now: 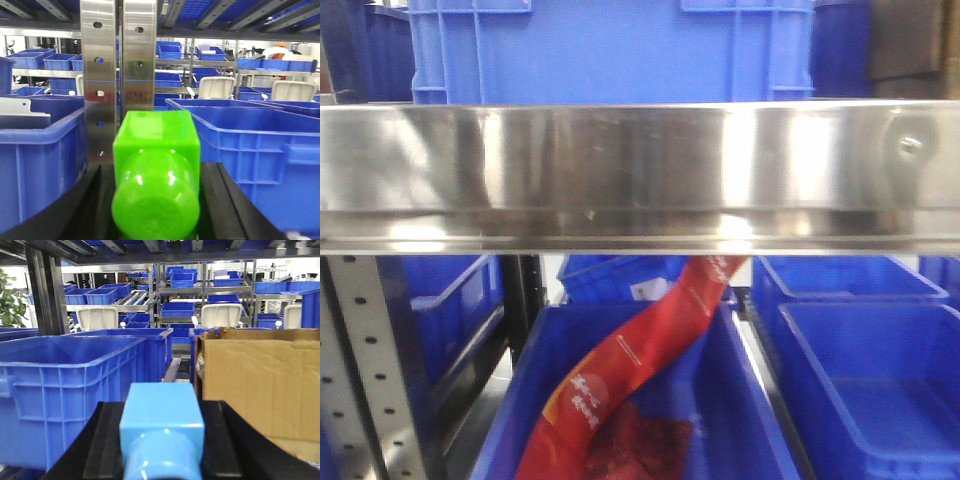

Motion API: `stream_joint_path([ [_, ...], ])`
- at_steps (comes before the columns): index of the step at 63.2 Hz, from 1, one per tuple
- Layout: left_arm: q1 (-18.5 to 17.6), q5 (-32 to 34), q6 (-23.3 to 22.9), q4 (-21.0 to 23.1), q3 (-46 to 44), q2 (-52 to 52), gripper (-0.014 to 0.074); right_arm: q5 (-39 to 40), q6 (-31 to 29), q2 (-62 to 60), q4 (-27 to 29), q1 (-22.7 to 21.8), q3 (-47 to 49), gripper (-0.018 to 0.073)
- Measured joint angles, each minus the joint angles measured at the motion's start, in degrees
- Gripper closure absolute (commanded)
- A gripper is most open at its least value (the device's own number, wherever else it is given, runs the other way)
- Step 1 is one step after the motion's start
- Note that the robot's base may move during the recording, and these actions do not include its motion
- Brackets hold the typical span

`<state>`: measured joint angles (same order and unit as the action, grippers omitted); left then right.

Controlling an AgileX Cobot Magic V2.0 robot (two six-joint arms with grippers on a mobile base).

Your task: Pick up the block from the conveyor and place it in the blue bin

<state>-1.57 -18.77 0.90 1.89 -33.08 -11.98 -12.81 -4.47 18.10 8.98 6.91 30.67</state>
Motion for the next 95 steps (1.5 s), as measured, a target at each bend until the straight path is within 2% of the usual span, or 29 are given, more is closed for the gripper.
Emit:
stream_joint_path([
  [95,0.00,0.00,0.00,0.00,0.00,0.00,0.0708,0.00,0.00,0.00,0.00,0.00,0.00,0.0721],
])
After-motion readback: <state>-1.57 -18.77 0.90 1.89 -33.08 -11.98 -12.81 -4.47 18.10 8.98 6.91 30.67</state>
